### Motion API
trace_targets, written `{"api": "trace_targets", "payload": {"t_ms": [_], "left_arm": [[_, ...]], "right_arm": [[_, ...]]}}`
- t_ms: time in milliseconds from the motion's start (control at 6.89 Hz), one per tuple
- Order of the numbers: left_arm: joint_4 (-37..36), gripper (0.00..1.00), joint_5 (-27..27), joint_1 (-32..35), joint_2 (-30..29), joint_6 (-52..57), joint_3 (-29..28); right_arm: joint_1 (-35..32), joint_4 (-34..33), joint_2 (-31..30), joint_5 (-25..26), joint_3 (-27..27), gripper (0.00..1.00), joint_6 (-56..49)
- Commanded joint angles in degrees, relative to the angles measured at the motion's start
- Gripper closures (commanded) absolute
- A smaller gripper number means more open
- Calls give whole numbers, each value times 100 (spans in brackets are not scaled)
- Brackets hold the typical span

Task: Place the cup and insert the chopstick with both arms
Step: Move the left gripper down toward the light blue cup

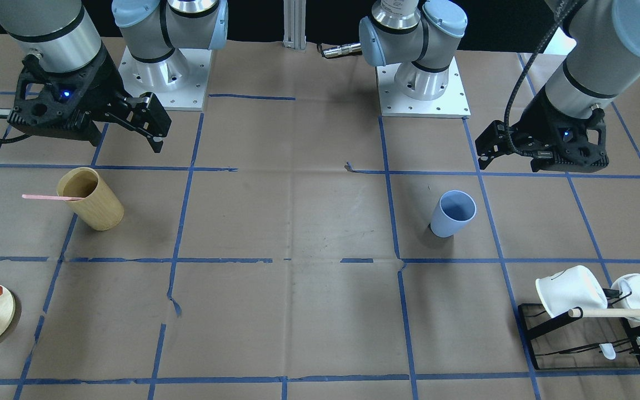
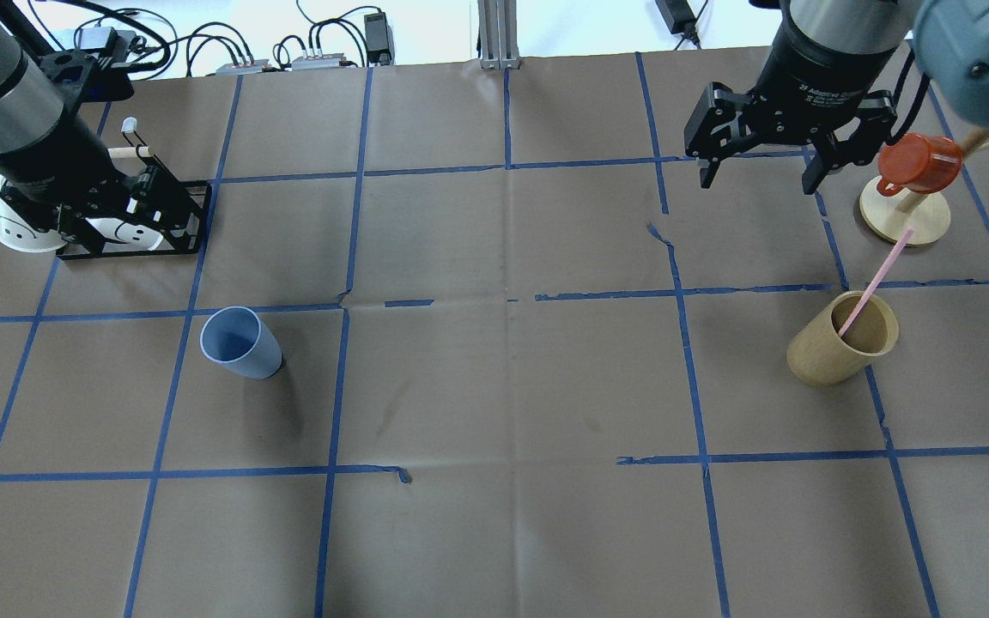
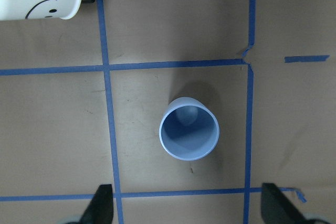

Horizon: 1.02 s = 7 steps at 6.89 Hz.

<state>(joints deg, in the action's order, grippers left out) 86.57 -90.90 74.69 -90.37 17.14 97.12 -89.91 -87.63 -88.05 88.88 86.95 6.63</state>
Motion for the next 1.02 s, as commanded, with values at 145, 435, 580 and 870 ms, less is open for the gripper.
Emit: {"api": "trace_targets", "payload": {"t_ms": [145, 435, 580, 870], "left_arm": [[-431, 0, -7, -174, 89, 149, 509], [-431, 0, -7, -261, 177, 158, 701], [-492, 0, -7, -270, 177, 150, 799], [-545, 0, -16, -375, 64, 149, 1009]], "right_arm": [[9, 0, -1, 6, 41, 1, 14], [18, 0, -10, -3, 85, 1, 22], [18, 0, -2, -3, 85, 1, 22], [18, -8, -1, -3, 85, 1, 22]]}}
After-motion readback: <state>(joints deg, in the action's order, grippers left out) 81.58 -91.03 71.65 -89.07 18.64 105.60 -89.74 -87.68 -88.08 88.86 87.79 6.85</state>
